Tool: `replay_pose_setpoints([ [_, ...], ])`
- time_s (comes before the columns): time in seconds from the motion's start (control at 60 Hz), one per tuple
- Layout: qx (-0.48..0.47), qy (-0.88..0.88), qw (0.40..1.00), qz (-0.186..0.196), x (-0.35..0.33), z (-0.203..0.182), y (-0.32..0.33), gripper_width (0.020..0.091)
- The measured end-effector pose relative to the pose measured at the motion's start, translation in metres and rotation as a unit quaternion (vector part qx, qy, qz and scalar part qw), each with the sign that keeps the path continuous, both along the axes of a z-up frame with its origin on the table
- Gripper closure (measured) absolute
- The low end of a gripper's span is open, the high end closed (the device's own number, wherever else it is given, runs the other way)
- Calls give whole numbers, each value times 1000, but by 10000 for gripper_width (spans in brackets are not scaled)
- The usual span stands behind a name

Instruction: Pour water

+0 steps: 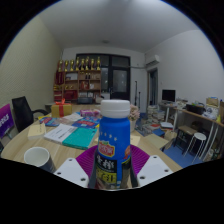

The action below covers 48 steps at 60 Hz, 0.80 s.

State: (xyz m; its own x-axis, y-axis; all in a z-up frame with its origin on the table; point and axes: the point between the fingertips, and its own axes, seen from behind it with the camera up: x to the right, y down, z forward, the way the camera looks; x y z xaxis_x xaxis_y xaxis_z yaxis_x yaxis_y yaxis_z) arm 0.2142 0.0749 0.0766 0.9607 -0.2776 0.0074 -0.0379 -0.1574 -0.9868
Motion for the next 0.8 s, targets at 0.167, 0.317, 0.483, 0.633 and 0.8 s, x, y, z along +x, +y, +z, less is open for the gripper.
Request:
replay_pose_setpoints([
  [0.167,4,22,1000,9,0,1,-4,614],
  [0.317,-60,44,997,27,-9,-16,-9,366],
  [0.483,-108,94,990,12,-19,-18,-65,267],
  [0.633,-119,82,990,1,-52,20,-143,268],
  [0.8,-128,58,990,-23,-95,72,-234,267],
])
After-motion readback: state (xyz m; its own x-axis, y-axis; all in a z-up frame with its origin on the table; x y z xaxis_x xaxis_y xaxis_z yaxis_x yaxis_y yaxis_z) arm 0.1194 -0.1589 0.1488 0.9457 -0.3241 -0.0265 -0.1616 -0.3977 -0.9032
